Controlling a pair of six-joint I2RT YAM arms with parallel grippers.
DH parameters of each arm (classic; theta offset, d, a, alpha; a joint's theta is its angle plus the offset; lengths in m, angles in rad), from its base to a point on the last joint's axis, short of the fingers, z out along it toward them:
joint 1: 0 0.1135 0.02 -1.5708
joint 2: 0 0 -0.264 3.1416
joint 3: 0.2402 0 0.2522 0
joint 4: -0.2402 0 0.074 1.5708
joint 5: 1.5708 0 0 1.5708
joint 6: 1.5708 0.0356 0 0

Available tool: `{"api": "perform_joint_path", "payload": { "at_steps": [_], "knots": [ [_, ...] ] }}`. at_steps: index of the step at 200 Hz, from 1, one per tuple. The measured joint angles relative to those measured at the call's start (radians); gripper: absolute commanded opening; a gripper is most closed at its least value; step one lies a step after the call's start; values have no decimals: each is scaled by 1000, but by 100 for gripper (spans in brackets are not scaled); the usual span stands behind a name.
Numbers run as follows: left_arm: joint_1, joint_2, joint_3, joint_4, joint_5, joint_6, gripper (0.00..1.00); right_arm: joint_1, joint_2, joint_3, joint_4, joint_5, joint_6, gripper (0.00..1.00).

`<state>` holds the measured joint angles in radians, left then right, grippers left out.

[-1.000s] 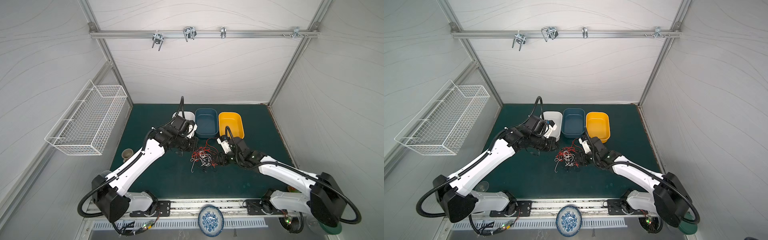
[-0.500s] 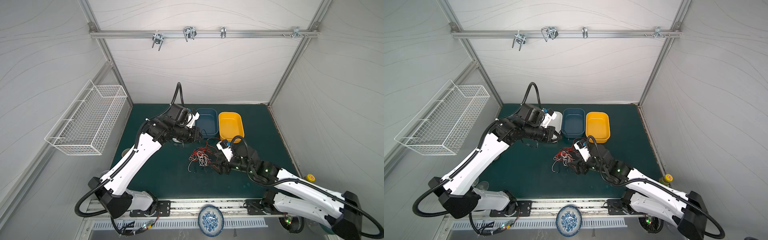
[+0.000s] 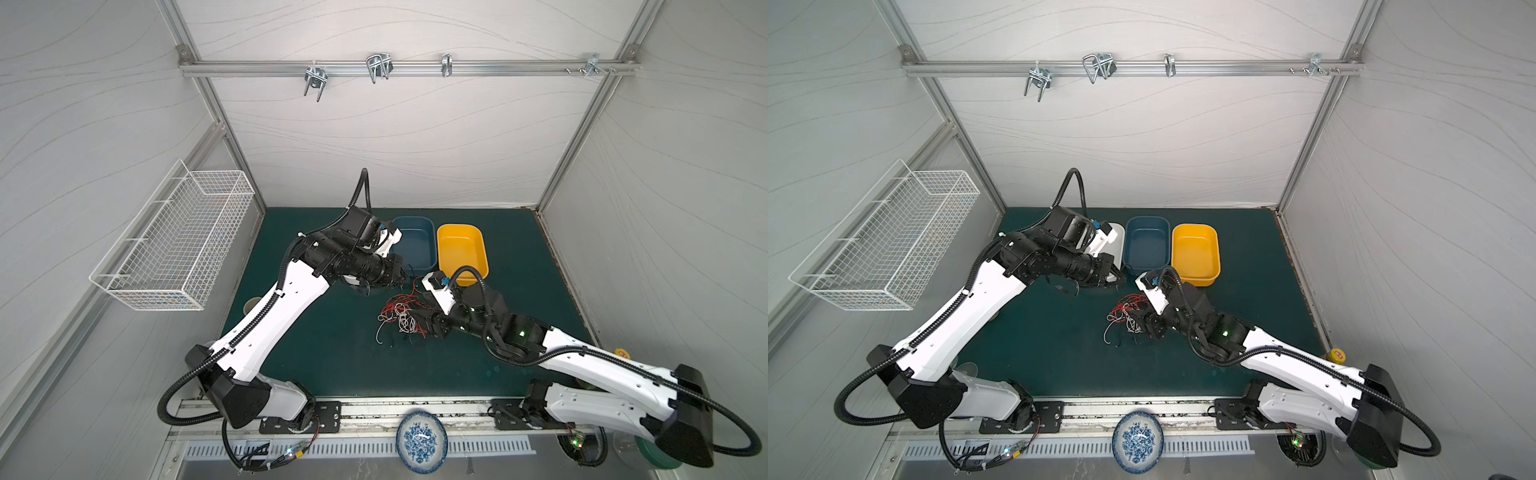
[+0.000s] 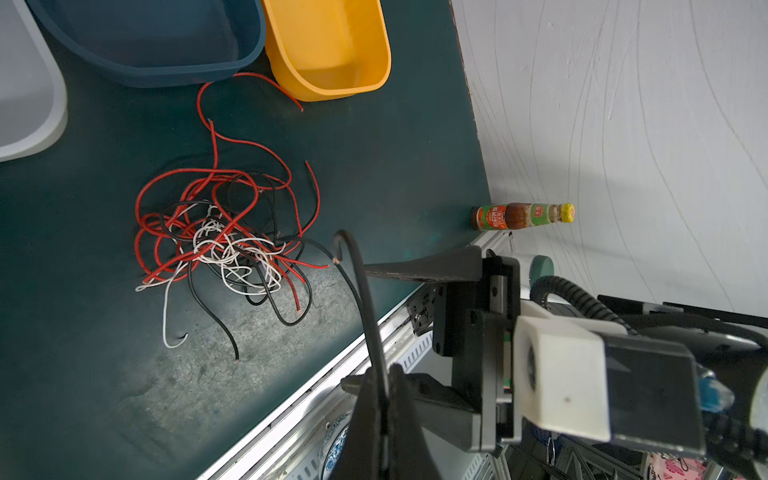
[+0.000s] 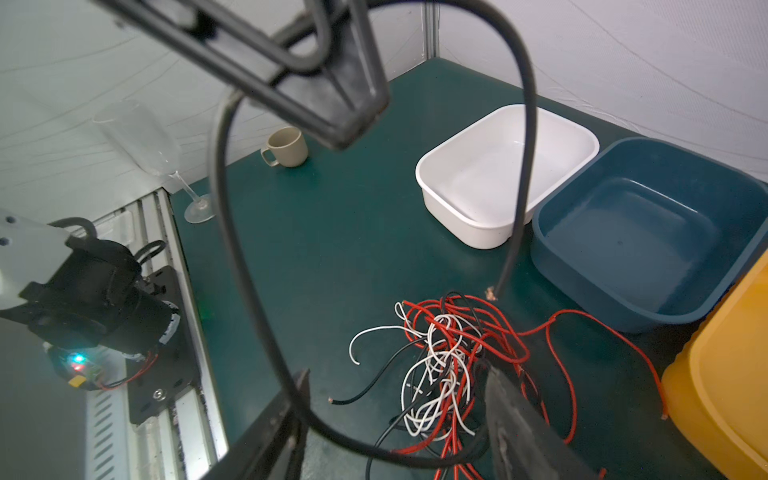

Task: Untangle the cables

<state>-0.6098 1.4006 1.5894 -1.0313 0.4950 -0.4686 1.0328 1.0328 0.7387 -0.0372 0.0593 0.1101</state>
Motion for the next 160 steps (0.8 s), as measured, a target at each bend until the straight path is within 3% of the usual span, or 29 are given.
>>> {"api": "perform_joint_path", "payload": {
  "at_steps": [11,21,60,88,160],
  "knots": [
    [0,0,0,0,2,0,0,0,11,0,8,7,-11,28],
    [0,-1,0,0,4,-2,0,0,17,0,13,11,-6,20],
    [0,-10,-4,0,6,2,0,0,31,1,19,10,-1,0],
    [1,-14,-4,-6,-5,16,0,0,30,1,19,11,3,0],
    [62,-75,-81,9,-108,91,59,0,-66,1,-59,71,6,0]
  ]
}}
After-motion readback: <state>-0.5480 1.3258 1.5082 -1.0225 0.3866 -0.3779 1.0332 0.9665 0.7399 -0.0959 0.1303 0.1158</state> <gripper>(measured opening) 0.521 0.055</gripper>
